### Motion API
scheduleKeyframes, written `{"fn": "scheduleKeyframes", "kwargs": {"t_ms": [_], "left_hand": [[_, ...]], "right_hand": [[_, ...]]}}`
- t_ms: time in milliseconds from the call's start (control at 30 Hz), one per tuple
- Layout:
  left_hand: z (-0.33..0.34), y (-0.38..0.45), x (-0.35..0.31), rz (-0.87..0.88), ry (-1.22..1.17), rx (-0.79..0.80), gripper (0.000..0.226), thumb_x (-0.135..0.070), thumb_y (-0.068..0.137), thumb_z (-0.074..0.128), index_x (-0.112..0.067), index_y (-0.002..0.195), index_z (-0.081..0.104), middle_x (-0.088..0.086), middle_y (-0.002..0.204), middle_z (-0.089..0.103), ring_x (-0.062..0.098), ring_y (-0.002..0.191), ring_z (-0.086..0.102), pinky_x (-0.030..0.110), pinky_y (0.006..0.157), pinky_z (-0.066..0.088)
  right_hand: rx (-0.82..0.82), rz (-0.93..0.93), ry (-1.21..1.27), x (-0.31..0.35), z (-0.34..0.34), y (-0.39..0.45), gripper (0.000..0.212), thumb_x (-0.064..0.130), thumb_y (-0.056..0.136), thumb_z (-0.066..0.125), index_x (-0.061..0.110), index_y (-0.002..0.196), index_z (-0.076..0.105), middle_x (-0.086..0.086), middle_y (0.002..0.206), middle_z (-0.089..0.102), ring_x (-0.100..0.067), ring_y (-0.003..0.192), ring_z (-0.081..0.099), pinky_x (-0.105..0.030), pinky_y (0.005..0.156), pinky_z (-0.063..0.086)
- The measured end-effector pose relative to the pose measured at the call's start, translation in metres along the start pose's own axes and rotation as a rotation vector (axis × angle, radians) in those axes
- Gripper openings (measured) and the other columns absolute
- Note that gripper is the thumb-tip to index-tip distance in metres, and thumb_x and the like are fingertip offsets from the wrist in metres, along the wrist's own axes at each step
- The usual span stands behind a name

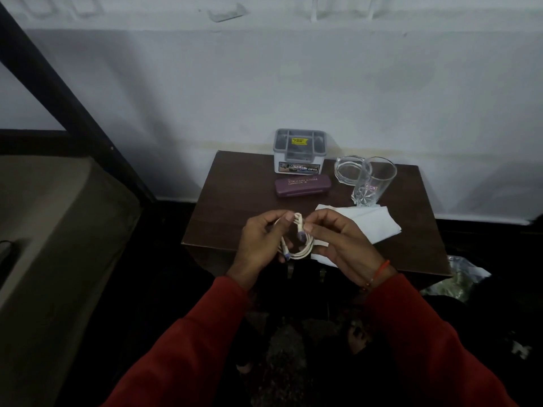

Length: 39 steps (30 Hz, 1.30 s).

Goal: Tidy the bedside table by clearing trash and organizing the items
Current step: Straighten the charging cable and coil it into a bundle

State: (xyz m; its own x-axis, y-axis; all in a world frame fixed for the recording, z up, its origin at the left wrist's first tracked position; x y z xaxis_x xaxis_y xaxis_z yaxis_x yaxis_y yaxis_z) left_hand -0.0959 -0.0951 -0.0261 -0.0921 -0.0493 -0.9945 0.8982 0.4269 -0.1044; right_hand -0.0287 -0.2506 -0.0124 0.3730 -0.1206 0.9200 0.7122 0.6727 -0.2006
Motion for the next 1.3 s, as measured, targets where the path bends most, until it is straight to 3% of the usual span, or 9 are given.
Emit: {"fn": "scheduleKeyframes", "kwargs": {"t_ms": [133,267,433,700,900,1000,1067,1133,1300], "left_hand": [[0.004,-0.004,-0.006,-0.003,-0.074,0.065,0.018,-0.026,0.101,0.062,-0.020,0.098,0.079,0.012,0.077,0.077,0.018,0.045,0.063,0.024,0.035,0.047],[0.005,-0.004,-0.007,-0.010,-0.054,0.084,0.014,-0.025,0.099,0.065,-0.019,0.100,0.077,0.005,0.080,0.077,0.013,0.050,0.066,0.023,0.038,0.049],[0.005,-0.004,-0.006,-0.031,-0.053,0.059,0.009,-0.017,0.097,0.067,-0.012,0.101,0.074,0.002,0.068,0.074,0.010,0.048,0.064,0.022,0.038,0.048],[0.005,-0.004,-0.010,-0.035,-0.071,0.046,0.007,-0.013,0.096,0.068,-0.010,0.100,0.072,0.007,0.074,0.072,0.013,0.054,0.065,0.025,0.043,0.050],[0.005,-0.006,-0.009,-0.082,-0.092,0.094,0.008,-0.023,0.093,0.074,-0.015,0.093,0.070,0.003,0.076,0.073,0.020,0.059,0.069,0.031,0.047,0.056],[0.005,-0.005,-0.006,-0.100,-0.084,0.095,0.006,-0.016,0.094,0.072,-0.014,0.091,0.068,0.006,0.081,0.073,0.023,0.062,0.071,0.038,0.050,0.061],[0.005,-0.005,-0.005,-0.118,-0.089,0.096,0.007,-0.013,0.094,0.072,-0.015,0.090,0.067,0.009,0.085,0.073,0.026,0.068,0.073,0.043,0.056,0.062],[0.004,-0.005,-0.006,-0.142,-0.111,0.095,0.006,-0.014,0.093,0.073,-0.016,0.090,0.068,0.010,0.086,0.074,0.028,0.074,0.074,0.045,0.060,0.063],[0.002,-0.004,-0.008,-0.227,-0.244,0.090,0.008,-0.023,0.094,0.072,-0.021,0.101,0.076,0.007,0.092,0.078,0.026,0.077,0.077,0.041,0.059,0.065]], "right_hand": [[-0.046,-0.004,-0.015,-0.001,0.003,0.001,0.018,-0.007,0.087,0.066,0.008,0.094,0.058,-0.015,0.086,0.066,-0.026,0.073,0.066,-0.041,0.076,0.056],[-0.078,-0.049,-0.059,-0.001,0.004,0.001,0.026,-0.015,0.084,0.064,0.006,0.097,0.054,-0.024,0.093,0.061,-0.033,0.080,0.059,-0.044,0.080,0.049],[-0.055,-0.008,-0.040,-0.002,0.004,0.002,0.031,-0.015,0.087,0.059,0.006,0.110,0.059,-0.024,0.100,0.063,-0.034,0.088,0.062,-0.043,0.082,0.052],[-0.070,-0.029,-0.098,-0.005,0.001,0.004,0.029,-0.007,0.088,0.063,-0.004,0.117,0.062,-0.025,0.106,0.065,-0.035,0.097,0.064,-0.049,0.092,0.051],[-0.120,-0.169,-0.321,-0.003,-0.002,0.005,0.017,-0.003,0.086,0.070,0.003,0.103,0.070,-0.021,0.097,0.073,-0.027,0.087,0.067,-0.044,0.084,0.054],[-0.191,-0.207,-0.408,-0.004,-0.003,0.006,0.017,-0.001,0.083,0.075,0.011,0.095,0.072,0.000,0.090,0.074,-0.008,0.079,0.068,-0.024,0.073,0.054],[-0.214,-0.210,-0.370,-0.004,-0.001,0.006,0.021,-0.002,0.081,0.076,0.012,0.095,0.071,-0.001,0.091,0.071,-0.003,0.076,0.067,-0.016,0.068,0.052],[-0.218,-0.201,-0.285,-0.002,-0.002,0.004,0.020,0.001,0.082,0.075,0.010,0.099,0.071,-0.009,0.095,0.070,-0.010,0.078,0.068,-0.020,0.069,0.055],[-0.233,-0.106,-0.261,0.002,-0.009,0.004,0.021,0.016,0.095,0.063,0.012,0.114,0.070,-0.011,0.108,0.073,-0.023,0.100,0.068,-0.044,0.092,0.055]]}}
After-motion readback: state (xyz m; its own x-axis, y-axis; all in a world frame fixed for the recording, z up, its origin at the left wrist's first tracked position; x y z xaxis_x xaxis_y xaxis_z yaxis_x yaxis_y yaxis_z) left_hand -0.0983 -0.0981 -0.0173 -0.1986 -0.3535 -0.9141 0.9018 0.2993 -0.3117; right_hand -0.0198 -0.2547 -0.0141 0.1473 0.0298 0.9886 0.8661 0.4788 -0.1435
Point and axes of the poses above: each hand's wrist, its own y-axis towards the middle knuckle, its own z-axis out of the palm, x = y × z, the point moved 2 cm from there along y, towards the middle knuckle
